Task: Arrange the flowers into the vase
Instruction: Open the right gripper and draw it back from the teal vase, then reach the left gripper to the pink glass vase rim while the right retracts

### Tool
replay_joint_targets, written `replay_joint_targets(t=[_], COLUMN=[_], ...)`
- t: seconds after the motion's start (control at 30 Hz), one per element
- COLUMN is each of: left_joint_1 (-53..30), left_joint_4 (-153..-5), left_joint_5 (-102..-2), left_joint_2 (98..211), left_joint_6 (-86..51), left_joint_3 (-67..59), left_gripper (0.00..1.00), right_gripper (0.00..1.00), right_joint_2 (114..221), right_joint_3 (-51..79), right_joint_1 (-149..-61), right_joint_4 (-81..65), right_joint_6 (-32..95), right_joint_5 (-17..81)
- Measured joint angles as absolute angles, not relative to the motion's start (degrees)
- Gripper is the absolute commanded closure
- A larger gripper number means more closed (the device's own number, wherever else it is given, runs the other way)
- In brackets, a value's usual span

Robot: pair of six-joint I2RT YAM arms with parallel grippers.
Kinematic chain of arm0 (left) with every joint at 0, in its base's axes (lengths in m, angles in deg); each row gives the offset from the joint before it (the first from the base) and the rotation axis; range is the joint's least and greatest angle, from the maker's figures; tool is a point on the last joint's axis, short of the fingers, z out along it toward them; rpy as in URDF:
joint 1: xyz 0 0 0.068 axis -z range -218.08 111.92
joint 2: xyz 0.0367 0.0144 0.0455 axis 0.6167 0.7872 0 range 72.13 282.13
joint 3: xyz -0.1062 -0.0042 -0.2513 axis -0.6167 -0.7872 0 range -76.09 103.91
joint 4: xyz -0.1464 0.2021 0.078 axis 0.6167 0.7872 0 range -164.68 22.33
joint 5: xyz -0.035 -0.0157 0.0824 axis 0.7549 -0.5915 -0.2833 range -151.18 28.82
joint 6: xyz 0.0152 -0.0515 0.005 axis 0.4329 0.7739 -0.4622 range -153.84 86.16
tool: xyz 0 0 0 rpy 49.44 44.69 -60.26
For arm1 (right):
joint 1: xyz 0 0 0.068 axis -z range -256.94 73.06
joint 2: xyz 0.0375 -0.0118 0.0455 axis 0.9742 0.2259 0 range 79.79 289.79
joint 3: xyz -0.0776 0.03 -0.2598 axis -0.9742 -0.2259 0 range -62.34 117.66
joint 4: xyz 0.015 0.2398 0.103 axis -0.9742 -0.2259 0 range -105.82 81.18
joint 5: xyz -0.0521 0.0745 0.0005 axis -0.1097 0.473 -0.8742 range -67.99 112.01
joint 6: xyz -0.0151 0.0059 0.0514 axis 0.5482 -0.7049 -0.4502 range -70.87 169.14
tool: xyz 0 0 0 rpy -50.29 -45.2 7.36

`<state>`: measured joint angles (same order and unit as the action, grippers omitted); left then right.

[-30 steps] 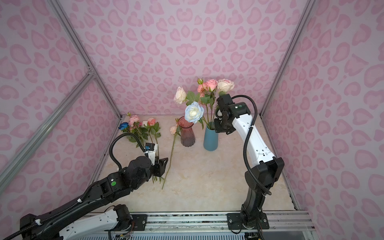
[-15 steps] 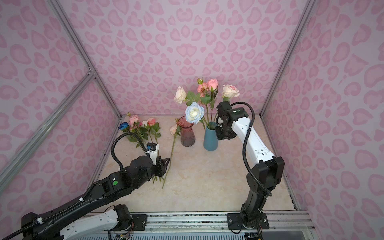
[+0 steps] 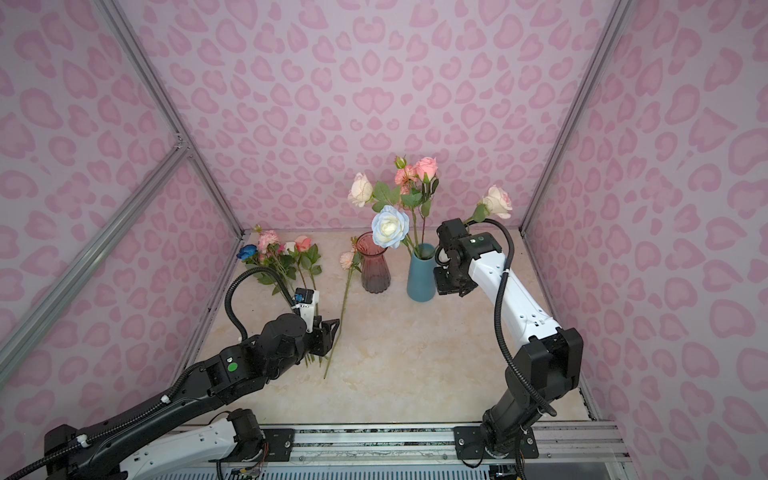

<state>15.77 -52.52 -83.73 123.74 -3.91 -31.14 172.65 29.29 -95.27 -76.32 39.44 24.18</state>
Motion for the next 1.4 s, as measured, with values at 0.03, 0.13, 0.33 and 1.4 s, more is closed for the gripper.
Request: replay_joint_targets(t=[0.03,0.13,0.33,1.4], left_joint_1=[15.77,15.77,15.66,-8.41], left_joint_4=[-52.54,-52.96,-53.64,-45.77], left_joint_5=[-83.73,-83.71,-83.69,-59.25], left_joint_2=[124.12,125.27,127.61,170.02], left_joint_6=[-3.91,-3.93,-4.11,-5.4], left_joint_3=[-30.85,-30.07,-28.27,19.75], left_gripper=[0.45,0.46,0.45,0.41], right_gripper=[0.51,0.51,0.44,0.41], right_joint_2=[172.54,171.73,169.75,142.86], right_joint_3=[28.92,27.85,28.07,-1.31], right_joint_1=[-95.27,-95.27,-95.62,-100.54], right_joint_4=[-75.99,-75.36,-74.7,-65.96], right_joint_6=[39.44,39.46,39.68,32.91], right_joint_5=[24.29,24.67,25.69,26.11])
